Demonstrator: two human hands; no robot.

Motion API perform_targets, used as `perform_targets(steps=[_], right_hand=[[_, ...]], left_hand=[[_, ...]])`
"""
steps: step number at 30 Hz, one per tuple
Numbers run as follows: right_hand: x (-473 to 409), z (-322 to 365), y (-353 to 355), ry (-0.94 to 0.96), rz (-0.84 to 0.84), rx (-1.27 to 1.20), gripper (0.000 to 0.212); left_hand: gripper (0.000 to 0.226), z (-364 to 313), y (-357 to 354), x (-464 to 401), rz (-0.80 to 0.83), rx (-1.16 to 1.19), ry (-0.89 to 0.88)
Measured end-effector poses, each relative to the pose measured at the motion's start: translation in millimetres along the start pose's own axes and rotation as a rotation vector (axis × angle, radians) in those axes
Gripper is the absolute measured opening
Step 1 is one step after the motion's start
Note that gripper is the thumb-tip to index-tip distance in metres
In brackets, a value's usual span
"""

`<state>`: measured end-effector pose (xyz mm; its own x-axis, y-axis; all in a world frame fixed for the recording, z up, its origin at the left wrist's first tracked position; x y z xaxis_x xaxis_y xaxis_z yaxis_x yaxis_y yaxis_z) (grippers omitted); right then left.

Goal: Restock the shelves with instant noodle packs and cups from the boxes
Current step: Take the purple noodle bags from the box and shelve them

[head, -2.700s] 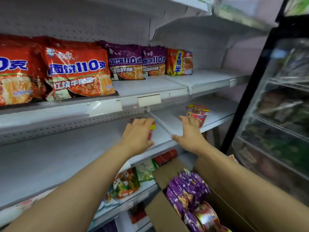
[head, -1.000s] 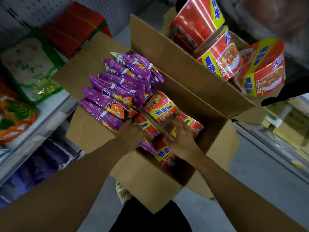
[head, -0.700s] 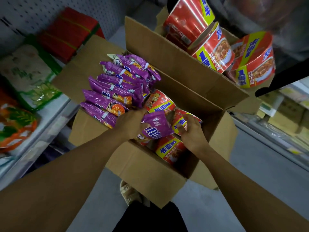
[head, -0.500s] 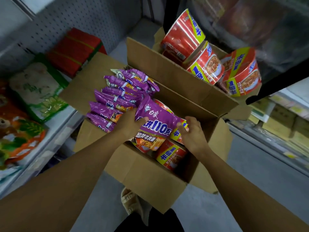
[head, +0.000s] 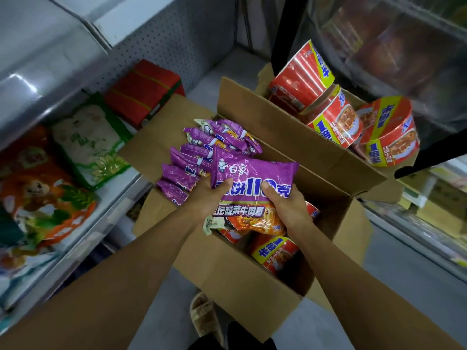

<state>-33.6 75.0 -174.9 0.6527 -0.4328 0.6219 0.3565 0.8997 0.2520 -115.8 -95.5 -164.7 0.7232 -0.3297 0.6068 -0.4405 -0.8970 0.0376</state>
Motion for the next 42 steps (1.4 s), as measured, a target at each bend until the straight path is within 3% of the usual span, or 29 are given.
perform_targets(steps=[5,7,11,16,22,28,34,42], right_hand=[[-9.0,0.5,-2.4,0.034,-0.063,-0.018,0.036],[-12.8,2.8,2.9,0.058,-0.128,-0.034,0.031],[-19.0,4.1,17.5,0.035,-0.225,-0.074,0.034],[-28.7,-4.5,25.2,0.026,-0.255,-0.052,0.035],[-38.5,-24.8,21.1,-0.016,-0.241,-0.036,0.046],[-42.1,-34.6,16.8,-0.022,-0.231,-0.027,0.039],[-38.2,-37.3,17.8,-0.027,-0.240,-0.029,0.044],[-18.6,-22.6,30.8,-0.004,-0.268,-0.041,0.047]], left_hand=[[0.027,2.6,9.7,-4.7,0.013,-0.019,-0.038],[0.032,-1.4,25.3,-8.5,-0.072,-0.114,-0.080],[0.032,-12.2,59.3,-17.3,-0.221,-0.530,-0.297],[0.054,-2.0,57.3,-36.7,-0.111,-1.069,-0.396],[0.054,7.5,49.6,-57.1,-0.085,-1.375,-0.442],[0.046,6.7,47.8,-68.7,-0.082,-1.445,-0.501],[0.022,-2.3,53.4,-69.2,-0.055,-1.201,-0.558],[0.013,-28.3,71.0,-49.5,-0.099,-1.129,-0.439]])
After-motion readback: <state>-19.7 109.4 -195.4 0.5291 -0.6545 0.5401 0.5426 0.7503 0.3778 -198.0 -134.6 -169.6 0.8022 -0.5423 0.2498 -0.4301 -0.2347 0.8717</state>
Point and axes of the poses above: each hand's wrist, its own x-axis away from the middle knuckle, its own y-axis out of the back of the hand, z = x × y, the point moved 7 cm from there along -x, towards the middle knuckle, and after that the axes turned 9 degrees about x, right-handed, at the moved point
